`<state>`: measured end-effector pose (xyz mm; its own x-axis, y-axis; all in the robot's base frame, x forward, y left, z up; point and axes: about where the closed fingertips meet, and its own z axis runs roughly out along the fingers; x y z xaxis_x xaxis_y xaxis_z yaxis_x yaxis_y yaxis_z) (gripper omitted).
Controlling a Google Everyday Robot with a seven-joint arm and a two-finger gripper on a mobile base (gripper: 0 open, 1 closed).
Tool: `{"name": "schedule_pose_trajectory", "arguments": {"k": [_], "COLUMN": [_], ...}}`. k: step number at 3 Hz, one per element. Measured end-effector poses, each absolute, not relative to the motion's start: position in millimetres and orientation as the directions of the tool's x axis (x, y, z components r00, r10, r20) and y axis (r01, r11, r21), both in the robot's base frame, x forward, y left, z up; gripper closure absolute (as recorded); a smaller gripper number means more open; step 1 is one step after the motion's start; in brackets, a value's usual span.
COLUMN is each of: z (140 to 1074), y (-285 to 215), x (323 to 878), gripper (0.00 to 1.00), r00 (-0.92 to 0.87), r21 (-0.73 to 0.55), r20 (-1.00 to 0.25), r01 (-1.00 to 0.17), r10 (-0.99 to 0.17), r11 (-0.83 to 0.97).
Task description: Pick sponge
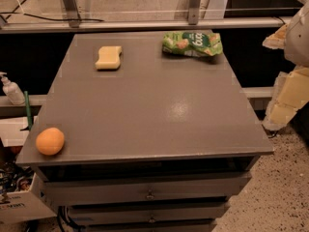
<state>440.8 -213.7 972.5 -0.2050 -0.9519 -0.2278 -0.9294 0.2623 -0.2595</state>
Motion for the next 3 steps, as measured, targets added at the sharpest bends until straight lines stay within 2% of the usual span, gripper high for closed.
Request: {"name": "schedule_pose_trajectory", "arguments": {"k": [1,2,3], "z": [960,946,942], "y": [-195,-123,-95], "x": [452,474,482], "gripper": [0.0,0.0,0.0], "r00": [-0.172,-0.098,-0.071], "r21": [-0.269,-0.256,-0.25], "r20": [-0.326,-0.494,-0.546], "r01": [-0.926,-0.933,-0.937], "r10": [-0.929,-0.864,-0.835], "r11": [0.266,0.252,0.244]}}
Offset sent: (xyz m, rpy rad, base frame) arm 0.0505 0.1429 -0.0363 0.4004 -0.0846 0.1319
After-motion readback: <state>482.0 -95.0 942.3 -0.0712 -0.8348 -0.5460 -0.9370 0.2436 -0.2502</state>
